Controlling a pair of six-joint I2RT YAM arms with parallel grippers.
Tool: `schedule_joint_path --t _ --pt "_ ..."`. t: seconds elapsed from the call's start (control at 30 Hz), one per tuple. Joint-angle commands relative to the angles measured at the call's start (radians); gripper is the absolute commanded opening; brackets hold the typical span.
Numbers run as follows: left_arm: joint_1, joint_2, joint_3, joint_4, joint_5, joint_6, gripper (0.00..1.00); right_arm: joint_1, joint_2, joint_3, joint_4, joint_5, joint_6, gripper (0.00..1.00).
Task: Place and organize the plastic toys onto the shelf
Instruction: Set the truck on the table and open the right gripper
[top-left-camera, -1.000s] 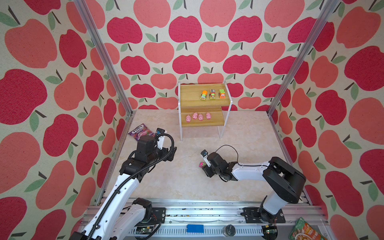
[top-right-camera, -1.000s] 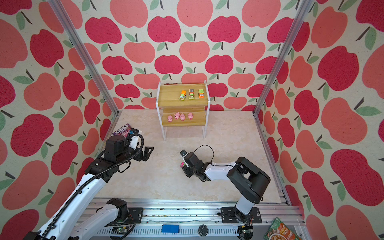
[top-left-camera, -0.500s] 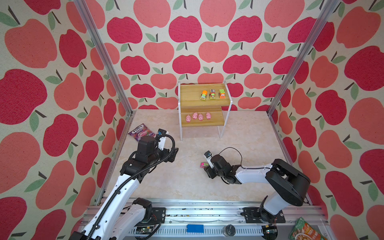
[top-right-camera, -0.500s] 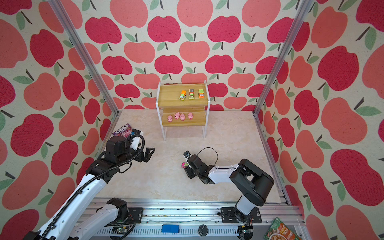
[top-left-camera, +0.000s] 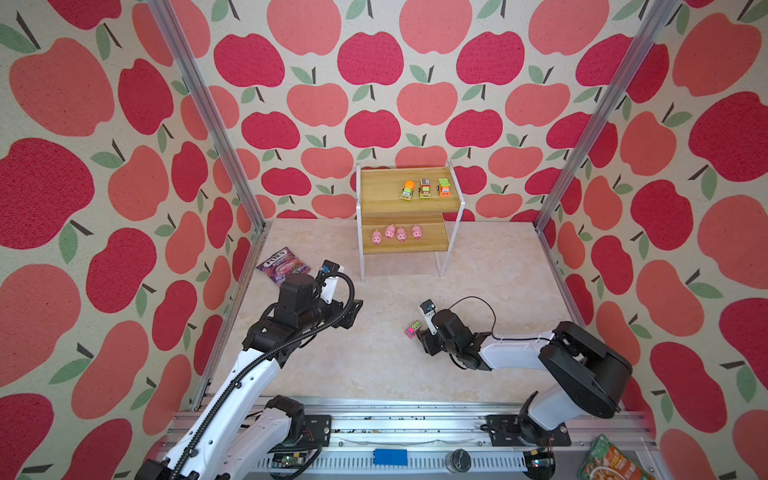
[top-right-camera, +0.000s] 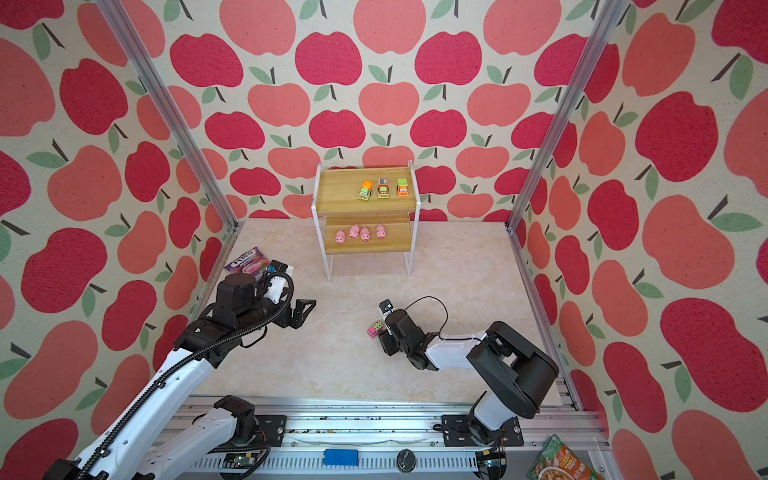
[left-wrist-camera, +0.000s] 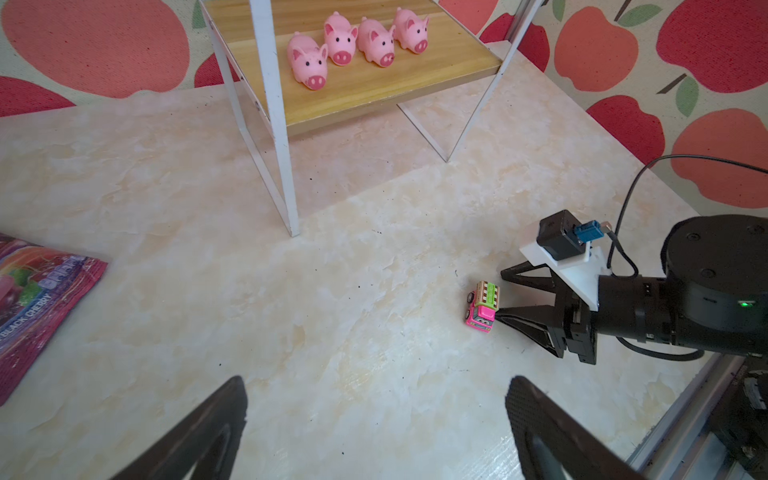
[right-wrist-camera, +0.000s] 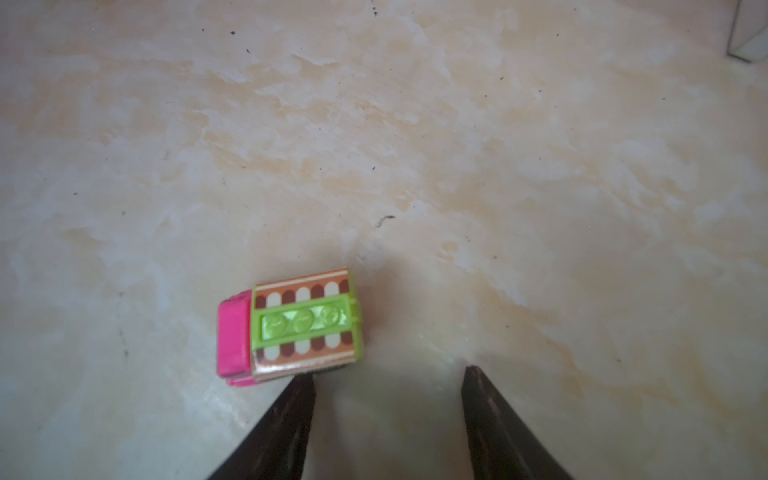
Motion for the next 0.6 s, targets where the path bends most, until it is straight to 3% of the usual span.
schedule_joint_path --t 0.0,0.13,0.37,0.47,0.57 --pt "-0.031 0.006 -0.014 0.026 0.034 0.037 0.99 -0.022 0.033 -0.041 -0.098 -0.013 0.035 0.60" --pt "-0.114 0.035 -0.012 0.007 -0.025 0.045 0.99 -0.022 -0.015 -0.049 -0.096 0.001 0.043 0.60" --pt "-0.340 0.127 0.029 0.002 -0.319 -0.100 0.99 -0.039 -0.185 -0.077 -0.189 0.106 0.099 0.61" --pt "-0.421 0.176 -0.023 0.126 -0.381 -0.205 0.99 -0.077 -0.282 -0.106 -0.215 0.112 0.129 0.62" --pt "-0.498 0.254 -0.093 0.313 -0.419 -0.224 0.99 -0.120 -0.382 -0.113 -0.266 0.085 0.139 0.63"
